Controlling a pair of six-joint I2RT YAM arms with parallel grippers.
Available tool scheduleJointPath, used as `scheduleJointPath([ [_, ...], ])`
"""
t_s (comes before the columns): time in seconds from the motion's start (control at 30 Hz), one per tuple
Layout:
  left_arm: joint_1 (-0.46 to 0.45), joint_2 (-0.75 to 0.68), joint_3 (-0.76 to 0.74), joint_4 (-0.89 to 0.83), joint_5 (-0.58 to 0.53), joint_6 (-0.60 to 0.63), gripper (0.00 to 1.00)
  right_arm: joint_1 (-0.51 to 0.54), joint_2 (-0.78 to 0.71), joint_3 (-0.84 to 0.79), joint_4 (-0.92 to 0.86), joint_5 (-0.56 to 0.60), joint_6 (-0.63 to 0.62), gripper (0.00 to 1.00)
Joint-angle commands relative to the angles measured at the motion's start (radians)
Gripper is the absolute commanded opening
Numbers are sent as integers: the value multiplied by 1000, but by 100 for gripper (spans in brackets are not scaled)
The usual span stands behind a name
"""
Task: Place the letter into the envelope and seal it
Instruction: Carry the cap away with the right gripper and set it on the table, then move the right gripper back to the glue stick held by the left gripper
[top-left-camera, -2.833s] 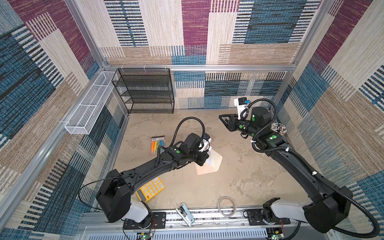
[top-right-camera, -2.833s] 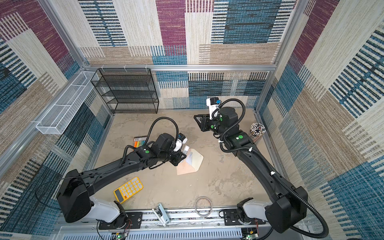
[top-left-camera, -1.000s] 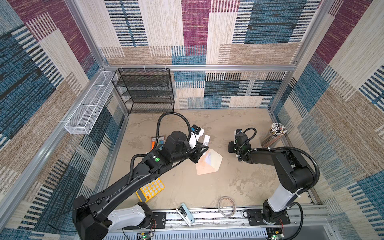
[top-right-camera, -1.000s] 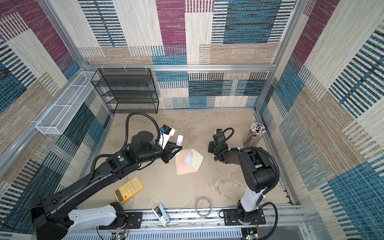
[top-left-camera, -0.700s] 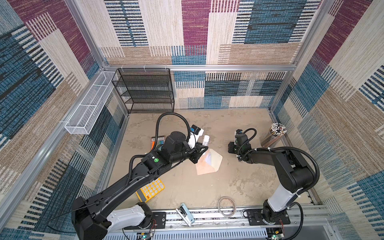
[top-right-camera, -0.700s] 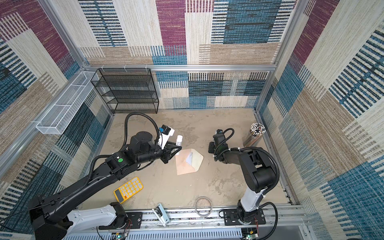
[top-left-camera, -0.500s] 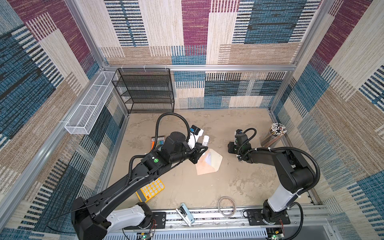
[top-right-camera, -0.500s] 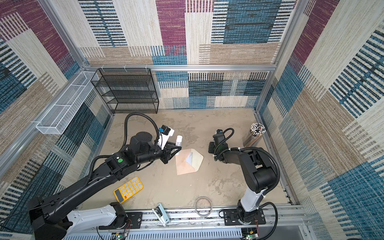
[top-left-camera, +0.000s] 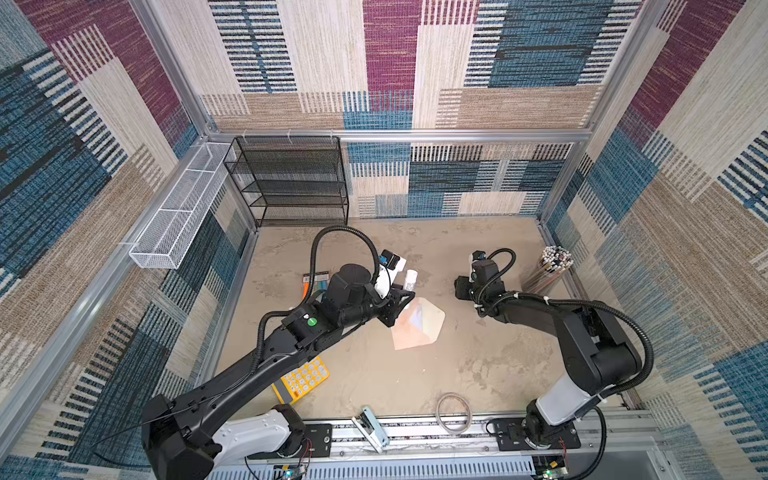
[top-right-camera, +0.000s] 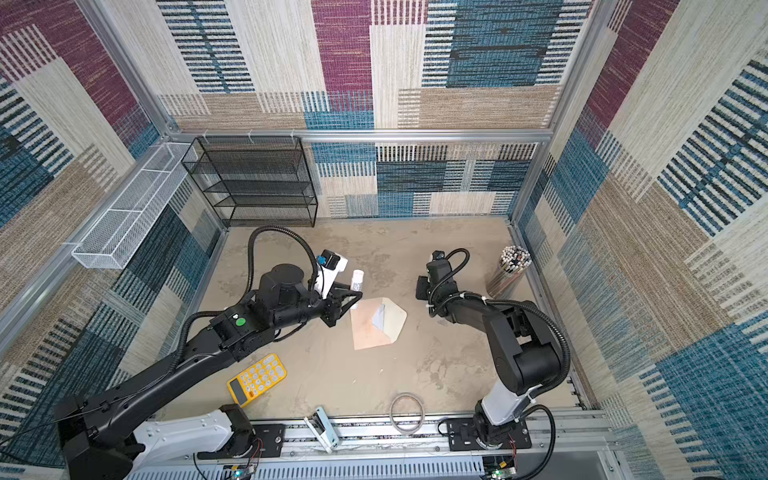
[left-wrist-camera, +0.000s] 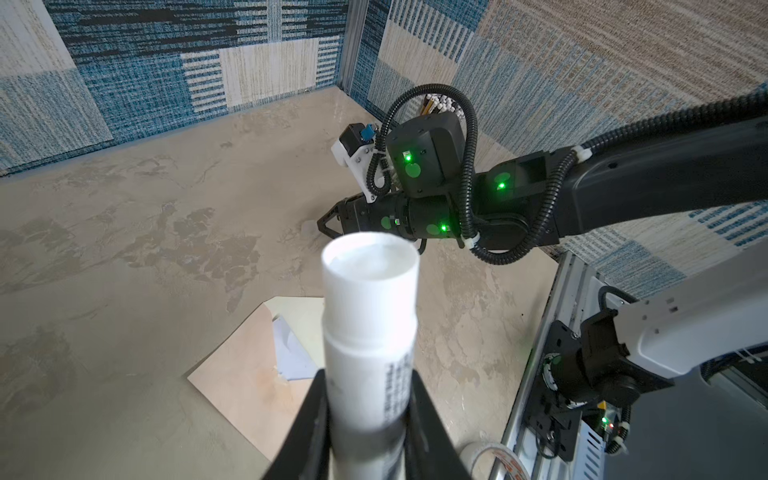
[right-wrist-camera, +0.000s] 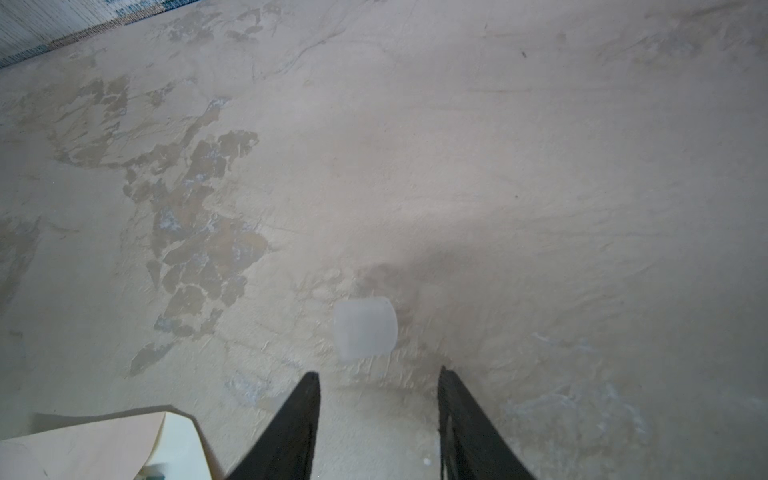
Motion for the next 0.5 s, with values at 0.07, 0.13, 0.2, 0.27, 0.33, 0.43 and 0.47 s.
scheduleJointPath([
  [0.07, -1, -4, 1, 28, -2, -22, 0, 0, -8, -11, 8, -15, 3, 49],
  [0.13, 0, -4, 1, 29, -3, -22, 0, 0, -12, -5, 3, -15, 1, 50],
  [0.2, -1, -3, 2, 30, -4, -22, 0, -1, -21, 3, -3, -19, -1, 51],
  [0.27, -1, -2, 3, 33, -9, -24, 0, 0, -42, 11, -8, -31, -2, 52],
  [0.33, -1, -1, 3, 37, -15, -26, 0, 0, -69, 14, -11, -43, -4, 52],
  [0.43, 0, 3, 10, 44, -25, -28, 0, 0, -128, 13, -5, -79, -13, 53],
  [0.47, 0, 2, 13, 46, -29, -31, 0, 0, -163, 4, 6, -101, -18, 53],
])
